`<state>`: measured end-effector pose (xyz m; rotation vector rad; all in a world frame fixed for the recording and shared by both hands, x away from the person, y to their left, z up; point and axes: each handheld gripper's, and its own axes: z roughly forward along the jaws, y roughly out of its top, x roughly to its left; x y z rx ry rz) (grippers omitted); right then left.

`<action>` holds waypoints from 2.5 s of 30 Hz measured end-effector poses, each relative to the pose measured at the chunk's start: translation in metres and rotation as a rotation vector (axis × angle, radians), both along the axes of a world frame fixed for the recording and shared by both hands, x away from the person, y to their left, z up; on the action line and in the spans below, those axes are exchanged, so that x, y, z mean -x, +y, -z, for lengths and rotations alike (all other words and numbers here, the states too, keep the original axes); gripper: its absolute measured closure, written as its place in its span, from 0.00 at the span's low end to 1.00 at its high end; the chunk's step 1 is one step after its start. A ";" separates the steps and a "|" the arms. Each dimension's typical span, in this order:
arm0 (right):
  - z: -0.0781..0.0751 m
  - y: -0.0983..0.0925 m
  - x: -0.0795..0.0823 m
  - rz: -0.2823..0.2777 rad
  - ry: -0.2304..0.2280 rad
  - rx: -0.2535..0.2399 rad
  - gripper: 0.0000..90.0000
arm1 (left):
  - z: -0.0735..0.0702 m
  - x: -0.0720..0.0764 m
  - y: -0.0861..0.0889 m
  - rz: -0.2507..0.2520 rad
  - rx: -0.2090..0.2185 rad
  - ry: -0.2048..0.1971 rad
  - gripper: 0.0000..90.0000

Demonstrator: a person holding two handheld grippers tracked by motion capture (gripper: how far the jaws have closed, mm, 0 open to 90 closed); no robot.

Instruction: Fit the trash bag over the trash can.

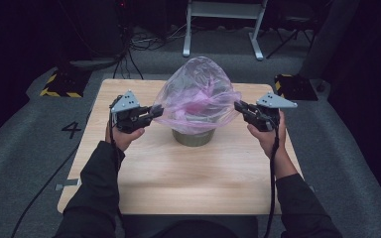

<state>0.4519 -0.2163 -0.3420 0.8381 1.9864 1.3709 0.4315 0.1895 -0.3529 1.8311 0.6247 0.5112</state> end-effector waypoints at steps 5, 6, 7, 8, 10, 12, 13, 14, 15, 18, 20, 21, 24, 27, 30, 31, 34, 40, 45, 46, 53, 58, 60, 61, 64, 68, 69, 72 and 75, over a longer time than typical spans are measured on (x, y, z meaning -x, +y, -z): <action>0.012 -0.002 -0.006 0.021 0.041 0.004 0.93 | 0.018 -0.012 -0.001 -0.061 -0.023 0.042 0.89; 0.014 -0.002 -0.009 0.024 0.049 0.002 0.93 | 0.023 -0.018 -0.001 -0.070 -0.026 0.055 0.89; 0.017 -0.003 -0.013 0.032 0.060 0.005 0.93 | 0.026 -0.021 -0.001 -0.079 -0.028 0.060 0.90; 0.019 -0.003 -0.015 0.038 0.064 0.001 0.93 | 0.029 -0.025 -0.001 -0.077 -0.023 0.071 0.90; 0.025 -0.004 -0.023 0.047 0.087 -0.011 0.93 | 0.037 -0.033 -0.003 -0.086 -0.031 0.089 0.91; 0.030 -0.005 -0.028 0.049 0.104 -0.025 0.93 | 0.042 -0.040 -0.005 -0.090 -0.050 0.103 0.91; 0.033 -0.004 -0.032 0.052 0.116 -0.032 0.93 | 0.044 -0.043 -0.007 -0.097 -0.063 0.105 0.91; 0.035 -0.004 -0.035 0.055 0.122 -0.031 0.93 | 0.046 -0.045 -0.008 -0.105 -0.070 0.102 0.91; 0.037 -0.004 -0.037 0.056 0.125 -0.033 0.93 | 0.049 -0.048 -0.010 -0.116 -0.066 0.112 0.90; 0.039 -0.004 -0.043 0.058 0.134 -0.050 0.92 | 0.052 -0.055 -0.014 -0.151 -0.067 0.132 0.73; 0.037 -0.004 -0.042 0.063 0.126 -0.042 0.89 | 0.052 -0.054 -0.014 -0.181 -0.062 0.137 0.54; 0.036 -0.004 -0.041 0.061 0.118 -0.037 0.82 | 0.052 -0.052 -0.012 -0.184 -0.047 0.135 0.42; 0.029 -0.009 -0.035 0.014 0.081 -0.087 0.58 | 0.050 -0.042 0.000 -0.190 -0.021 0.106 0.26; 0.020 -0.015 -0.028 -0.013 0.043 -0.127 0.42 | 0.044 -0.032 0.013 -0.173 -0.013 0.083 0.21; 0.008 -0.019 -0.023 -0.038 0.028 -0.184 0.36 | 0.035 -0.022 0.025 -0.149 0.009 0.061 0.18; 0.004 -0.019 -0.022 -0.041 0.020 -0.186 0.36 | 0.033 -0.020 0.027 -0.145 0.016 0.056 0.18; -0.001 -0.018 -0.022 -0.042 0.018 -0.193 0.36 | 0.026 -0.014 0.030 -0.121 0.065 0.046 0.18; -0.003 -0.008 -0.031 -0.030 0.064 -0.143 0.67 | 0.013 -0.015 0.017 -0.203 0.033 0.017 0.20; -0.003 -0.006 -0.032 -0.036 0.048 -0.131 0.90 | 0.002 -0.017 0.009 -0.219 0.042 0.009 0.20; -0.004 -0.005 -0.031 -0.041 0.037 -0.126 0.93 | -0.002 -0.017 0.007 -0.232 0.027 0.005 0.20; -0.010 -0.003 -0.030 -0.040 0.019 -0.104 0.97 | -0.017 -0.033 0.017 -0.183 0.069 0.058 0.27; -0.008 -0.007 -0.036 0.009 0.034 -0.097 0.98 | -0.009 -0.036 0.020 -0.193 -0.020 0.070 0.50; -0.006 -0.008 -0.042 0.016 0.051 -0.112 0.98 | -0.005 -0.039 0.018 -0.162 -0.022 0.077 0.57; -0.006 -0.007 -0.045 0.023 0.053 -0.107 0.98 | -0.005 -0.040 0.018 -0.157 -0.021 0.081 0.56; -0.007 -0.005 -0.049 0.028 0.035 -0.084 0.97 | -0.009 -0.045 0.013 -0.187 0.002 0.083 0.40; -0.009 -0.002 -0.054 0.005 0.022 -0.091 0.97 | -0.014 -0.053 0.009 -0.180 0.014 0.091 0.35; -0.010 0.000 -0.056 0.001 0.021 -0.084 0.97 | -0.015 -0.055 0.007 -0.172 0.017 0.093 0.36; -0.009 0.004 -0.060 -0.012 0.007 -0.071 0.97 | -0.016 -0.061 0.004 -0.175 -0.002 0.093 0.45; -0.008 0.008 -0.065 -0.021 0.006 -0.066 0.97 | -0.015 -0.068 0.001 -0.175 -0.043 0.090 0.60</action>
